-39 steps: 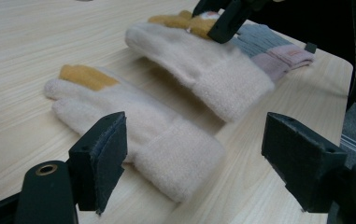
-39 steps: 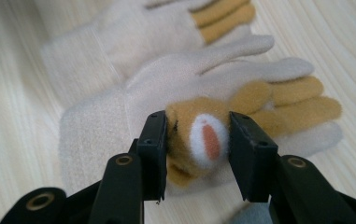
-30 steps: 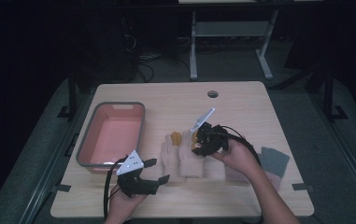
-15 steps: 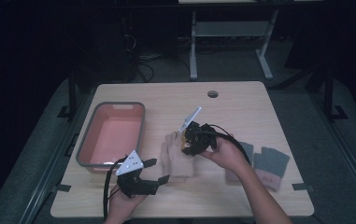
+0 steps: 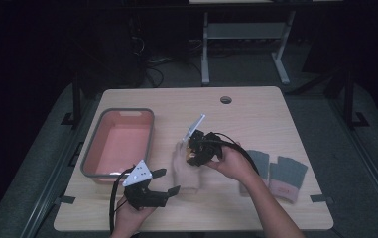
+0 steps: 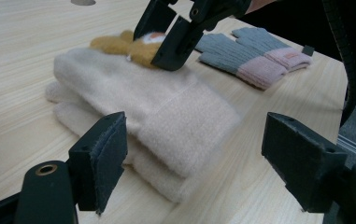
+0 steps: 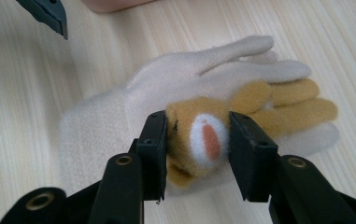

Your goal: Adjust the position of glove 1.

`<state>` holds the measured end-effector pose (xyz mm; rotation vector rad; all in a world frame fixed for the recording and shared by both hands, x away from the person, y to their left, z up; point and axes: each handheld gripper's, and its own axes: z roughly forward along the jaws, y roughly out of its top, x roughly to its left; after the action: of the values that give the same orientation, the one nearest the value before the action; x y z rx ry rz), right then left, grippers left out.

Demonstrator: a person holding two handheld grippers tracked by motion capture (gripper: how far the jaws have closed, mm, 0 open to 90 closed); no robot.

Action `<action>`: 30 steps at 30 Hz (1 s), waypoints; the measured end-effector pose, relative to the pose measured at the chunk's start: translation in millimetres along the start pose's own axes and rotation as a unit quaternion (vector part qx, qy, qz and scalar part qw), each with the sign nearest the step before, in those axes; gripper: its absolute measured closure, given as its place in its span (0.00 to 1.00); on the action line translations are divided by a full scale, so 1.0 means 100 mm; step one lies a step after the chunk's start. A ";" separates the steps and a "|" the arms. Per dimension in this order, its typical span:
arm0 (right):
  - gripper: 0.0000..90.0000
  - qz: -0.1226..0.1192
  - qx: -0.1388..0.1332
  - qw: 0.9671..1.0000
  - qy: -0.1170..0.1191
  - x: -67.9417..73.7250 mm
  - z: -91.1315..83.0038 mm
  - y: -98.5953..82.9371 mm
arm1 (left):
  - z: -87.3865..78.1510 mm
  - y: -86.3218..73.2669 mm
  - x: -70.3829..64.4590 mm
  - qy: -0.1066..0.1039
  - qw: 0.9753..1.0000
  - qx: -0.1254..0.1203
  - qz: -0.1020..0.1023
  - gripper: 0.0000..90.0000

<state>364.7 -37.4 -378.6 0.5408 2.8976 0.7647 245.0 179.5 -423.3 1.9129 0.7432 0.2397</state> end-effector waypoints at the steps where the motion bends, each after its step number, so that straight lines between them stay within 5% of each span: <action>1: 0.66 0.002 0.001 1.000 0.001 0.00 0.01 0.00 | 0.00 0.00 0.00 0.000 1.000 0.000 0.000 0.25; 30: 0.65 0.009 0.031 0.999 0.012 -0.02 0.32 -0.03 | 0.02 -0.01 -0.02 -0.004 1.000 -0.005 -0.003 0.25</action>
<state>371.8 -26.1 -407.6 0.5697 2.9513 0.6896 243.9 177.1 -424.3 1.9015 0.7416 0.2313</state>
